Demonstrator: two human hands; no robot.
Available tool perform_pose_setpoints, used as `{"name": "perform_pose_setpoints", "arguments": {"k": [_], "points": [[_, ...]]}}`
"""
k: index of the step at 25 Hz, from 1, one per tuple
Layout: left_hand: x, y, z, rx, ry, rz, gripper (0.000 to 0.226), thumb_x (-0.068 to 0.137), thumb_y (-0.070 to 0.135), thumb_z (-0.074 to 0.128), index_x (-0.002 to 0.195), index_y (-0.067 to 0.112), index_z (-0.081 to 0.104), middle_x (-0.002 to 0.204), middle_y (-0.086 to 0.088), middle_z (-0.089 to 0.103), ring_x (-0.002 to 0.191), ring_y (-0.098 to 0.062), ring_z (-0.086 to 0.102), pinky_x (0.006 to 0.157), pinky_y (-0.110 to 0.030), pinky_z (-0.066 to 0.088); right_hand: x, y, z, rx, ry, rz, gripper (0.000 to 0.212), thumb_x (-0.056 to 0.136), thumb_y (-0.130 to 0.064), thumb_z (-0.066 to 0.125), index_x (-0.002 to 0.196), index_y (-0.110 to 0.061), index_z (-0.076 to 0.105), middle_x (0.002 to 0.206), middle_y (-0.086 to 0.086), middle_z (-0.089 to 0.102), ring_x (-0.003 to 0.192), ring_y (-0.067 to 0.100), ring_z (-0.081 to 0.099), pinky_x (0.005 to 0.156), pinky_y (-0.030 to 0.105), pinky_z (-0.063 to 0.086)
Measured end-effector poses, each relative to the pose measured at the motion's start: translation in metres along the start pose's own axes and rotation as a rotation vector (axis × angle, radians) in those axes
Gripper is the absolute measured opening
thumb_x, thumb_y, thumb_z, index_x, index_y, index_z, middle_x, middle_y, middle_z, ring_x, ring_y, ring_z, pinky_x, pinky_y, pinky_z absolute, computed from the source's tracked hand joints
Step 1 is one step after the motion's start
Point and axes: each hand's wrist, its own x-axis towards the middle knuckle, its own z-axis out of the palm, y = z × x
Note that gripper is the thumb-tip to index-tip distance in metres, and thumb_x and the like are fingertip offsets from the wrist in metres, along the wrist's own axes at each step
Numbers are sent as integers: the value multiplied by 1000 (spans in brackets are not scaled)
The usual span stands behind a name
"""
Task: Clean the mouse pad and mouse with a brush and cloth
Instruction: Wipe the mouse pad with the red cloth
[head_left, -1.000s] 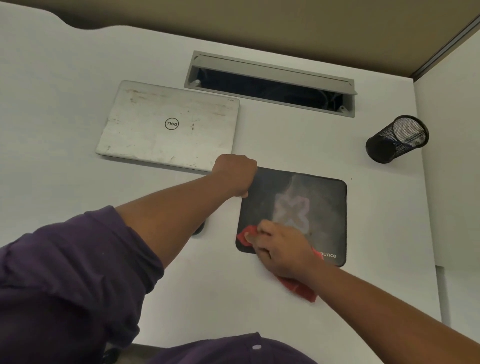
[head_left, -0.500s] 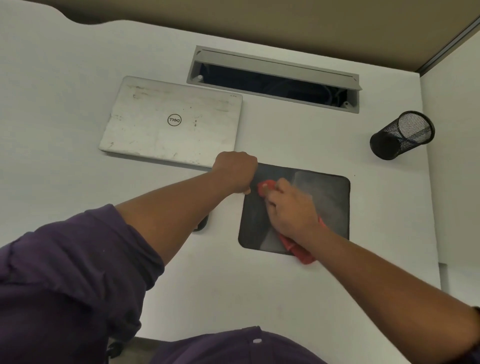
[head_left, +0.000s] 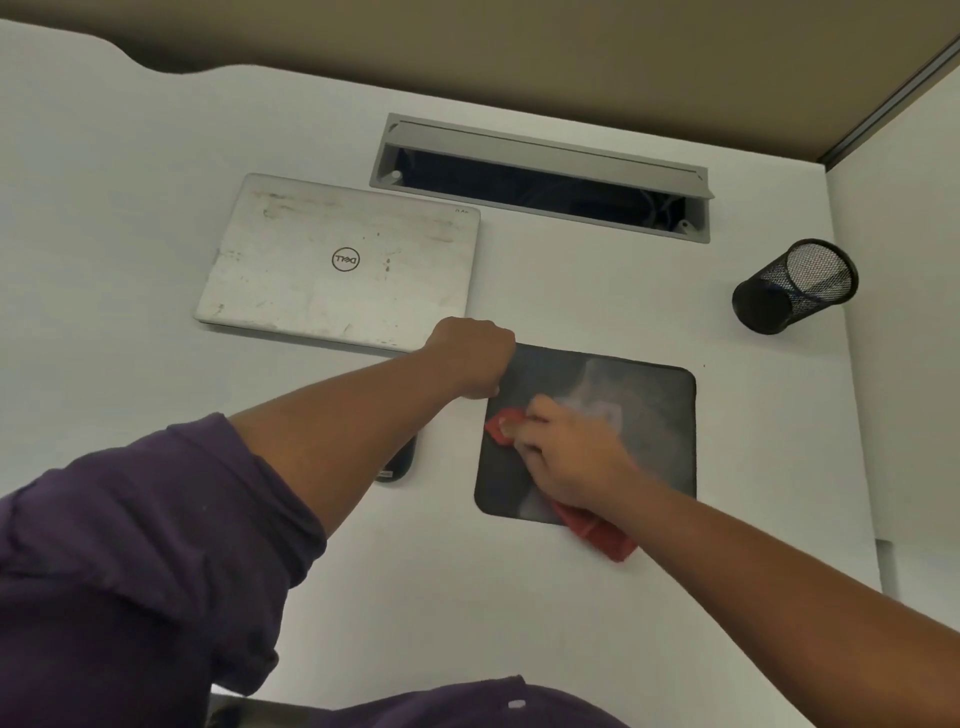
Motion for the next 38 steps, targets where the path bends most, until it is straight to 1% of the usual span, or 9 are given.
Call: {"name": "perform_pose_setpoints", "arguments": {"k": [2,6,10,14,17,21,26,31,38], "points": [[1,-1,3,-16,4,0,22,90,35,67,104,21,57,70,5,39,74,-24,52,66,-33,42,9,0,-4,-34,127,184,20,93,-30,52,110,-32,64,97,1,50,70,23,57,57,31,40],[-3,1,9,-26,42,-26,25,91,36,68,107,18,64,69,4,39,73,-24,53,66,-33,43,-34,-28,25,-42,-19,-181,19,91,-29,58,109,-25,62,90,0,48,64,21,52,48,29,39],[-4,3,9,-16,48,-30,23,92,33,68,108,17,65,68,4,39,74,-24,54,68,-33,44,-23,-4,16,12,109,-65,24,97,-43,52,104,-27,69,89,-2,51,66,21,54,52,30,43],[-6,7,5,7,44,-47,18,92,28,68,107,18,65,69,3,41,74,-23,54,67,-32,43,-52,-7,36,12,71,-259,26,100,-45,48,98,-28,67,88,-6,49,65,18,51,53,27,36],[-4,5,5,9,47,-44,20,92,29,69,108,18,65,69,3,41,74,-23,54,66,-32,42,-37,12,24,21,211,-68,21,97,-40,54,89,-26,67,84,-5,47,64,21,52,52,27,31],[-6,8,3,0,47,-49,21,90,28,70,109,18,65,69,4,39,74,-24,53,66,-33,42,-56,1,39,-35,68,-329,15,96,-37,55,99,-28,67,87,-6,45,65,19,50,52,27,34],[-4,3,10,-14,61,-52,21,90,33,69,105,19,65,68,4,40,72,-23,53,65,-33,41,5,19,-2,1,260,195,16,94,-34,60,91,-23,71,89,1,53,68,26,56,58,30,40],[-4,2,11,-23,51,-48,22,90,37,70,103,20,67,68,5,42,71,-23,54,66,-32,43,-27,-2,18,57,38,-163,23,96,-39,47,96,-31,69,89,-5,47,67,20,50,54,35,45],[-3,-5,19,-70,60,-48,25,90,42,67,104,21,67,71,5,44,75,-24,56,65,-33,40,25,16,11,-73,274,232,20,95,-34,55,108,-26,68,96,2,51,80,25,53,58,30,43]]}}
